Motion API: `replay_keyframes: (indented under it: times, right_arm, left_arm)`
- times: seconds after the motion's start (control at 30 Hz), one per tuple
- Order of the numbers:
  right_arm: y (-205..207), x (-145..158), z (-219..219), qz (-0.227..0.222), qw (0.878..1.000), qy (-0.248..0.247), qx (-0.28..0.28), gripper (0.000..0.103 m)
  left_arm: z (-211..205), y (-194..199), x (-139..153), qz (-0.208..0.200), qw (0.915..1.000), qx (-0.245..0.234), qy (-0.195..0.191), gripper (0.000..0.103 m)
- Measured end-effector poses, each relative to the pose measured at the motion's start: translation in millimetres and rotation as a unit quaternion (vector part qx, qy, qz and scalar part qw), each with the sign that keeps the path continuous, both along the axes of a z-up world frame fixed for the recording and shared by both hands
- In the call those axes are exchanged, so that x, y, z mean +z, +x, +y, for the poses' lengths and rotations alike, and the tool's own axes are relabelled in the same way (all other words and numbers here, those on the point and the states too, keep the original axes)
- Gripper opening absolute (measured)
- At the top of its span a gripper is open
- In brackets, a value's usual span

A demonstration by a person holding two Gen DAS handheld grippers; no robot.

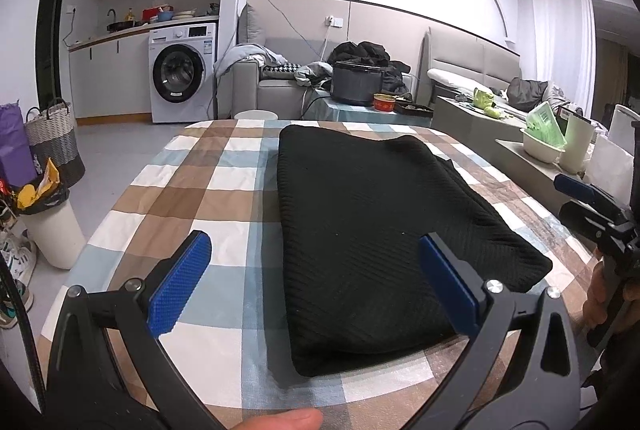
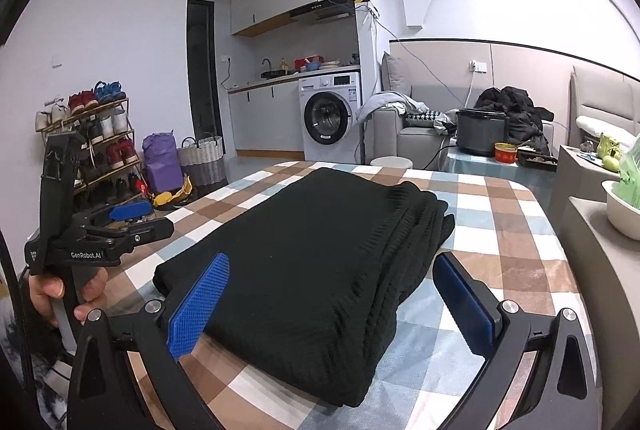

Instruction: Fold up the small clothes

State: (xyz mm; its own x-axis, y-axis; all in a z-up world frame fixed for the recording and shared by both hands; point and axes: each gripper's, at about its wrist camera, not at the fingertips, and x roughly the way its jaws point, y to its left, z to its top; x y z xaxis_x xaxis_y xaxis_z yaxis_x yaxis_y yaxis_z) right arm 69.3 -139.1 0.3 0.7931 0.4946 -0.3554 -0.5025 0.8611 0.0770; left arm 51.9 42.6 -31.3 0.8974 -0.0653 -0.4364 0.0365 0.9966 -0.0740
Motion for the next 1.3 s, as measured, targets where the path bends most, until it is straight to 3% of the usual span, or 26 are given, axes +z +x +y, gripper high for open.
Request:
replay_keyframes:
  times: [1.3]
  right_arm:
    - [0.0,-0.8,-1.9,0.007,1.0,-0.001,-0.009,0.103]
  left_arm:
    - [2.2,0.8,-1.5,0.001,1.0,0.003,0.002,0.103]
